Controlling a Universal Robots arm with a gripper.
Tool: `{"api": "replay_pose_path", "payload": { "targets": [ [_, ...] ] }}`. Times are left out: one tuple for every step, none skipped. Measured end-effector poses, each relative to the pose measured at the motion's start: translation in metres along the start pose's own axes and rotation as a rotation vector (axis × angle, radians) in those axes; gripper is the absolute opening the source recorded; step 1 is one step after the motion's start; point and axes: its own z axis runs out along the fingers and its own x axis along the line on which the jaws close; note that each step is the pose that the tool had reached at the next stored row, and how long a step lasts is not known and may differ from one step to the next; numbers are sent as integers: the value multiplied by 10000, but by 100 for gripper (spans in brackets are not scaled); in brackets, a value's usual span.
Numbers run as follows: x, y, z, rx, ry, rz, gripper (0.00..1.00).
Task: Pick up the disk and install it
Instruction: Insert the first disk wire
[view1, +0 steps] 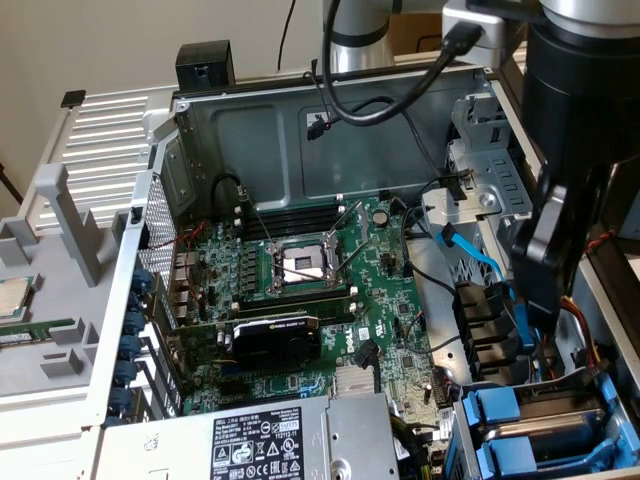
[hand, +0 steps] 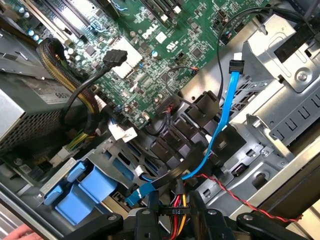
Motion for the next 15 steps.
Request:
{"api": "replay_pose_path", "payload": {
  "targets": [
    [-1,0,1,0,0,0,35],
    [-1,0,1,1,1,1,35],
    [-2,-1,3,0,0,1,35],
    [-4,-2,4,0,-1,0,35],
    [-5,-1,6,-1,-1,1,35],
    [-6,0,8,-1,-2,1,35],
    [-6,0,10,-2,-2,1,35],
    [-6,1,11,0,-1,1,35],
    [-8,2,15,-1,-1,0,35],
    [-7,2,15,-1,-1,1,35],
    [-8,2,15,0,-1,1,35],
    [-8,2,15,-1,-1,0,35],
    [-8,2,15,0,-1,0,35],
    [-8,2,15,-1,-1,0,35],
    [-8,2,15,0,-1,1,35]
  ]
}}
